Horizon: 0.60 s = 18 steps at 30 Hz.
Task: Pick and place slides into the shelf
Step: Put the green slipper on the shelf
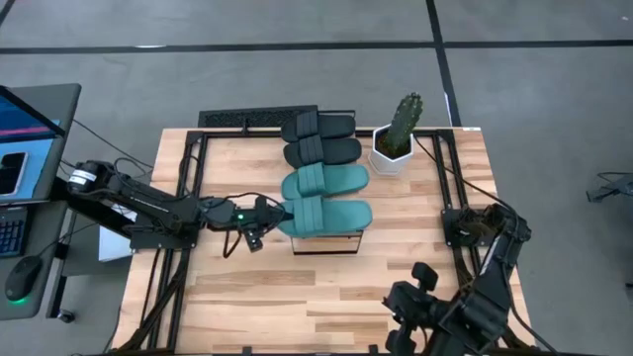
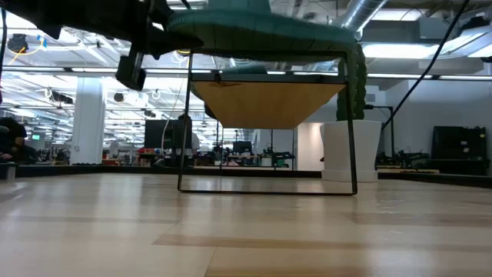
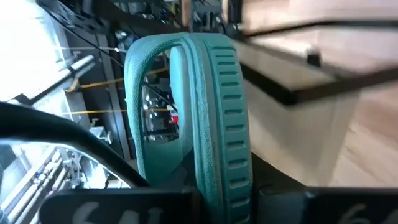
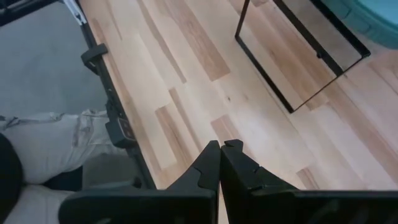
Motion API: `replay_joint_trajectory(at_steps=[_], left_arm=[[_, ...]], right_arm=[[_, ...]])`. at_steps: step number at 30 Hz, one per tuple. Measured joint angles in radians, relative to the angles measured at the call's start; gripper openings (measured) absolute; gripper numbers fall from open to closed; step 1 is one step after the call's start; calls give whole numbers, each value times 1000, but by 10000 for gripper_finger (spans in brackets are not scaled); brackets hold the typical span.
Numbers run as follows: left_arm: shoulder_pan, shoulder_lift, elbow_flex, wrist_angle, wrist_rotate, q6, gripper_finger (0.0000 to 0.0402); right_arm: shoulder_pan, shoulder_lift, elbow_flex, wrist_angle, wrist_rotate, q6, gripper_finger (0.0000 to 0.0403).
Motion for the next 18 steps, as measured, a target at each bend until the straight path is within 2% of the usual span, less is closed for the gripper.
replay_joint_trajectory(at_steps=[9, 18], left_arm=[[56, 0, 0, -56, 9, 27, 21], [59, 0, 1, -75, 34, 5, 22]], right_arm=[[-8, 0, 0, 0, 10, 3, 0], [-24, 0, 0, 0, 9, -23, 0]])
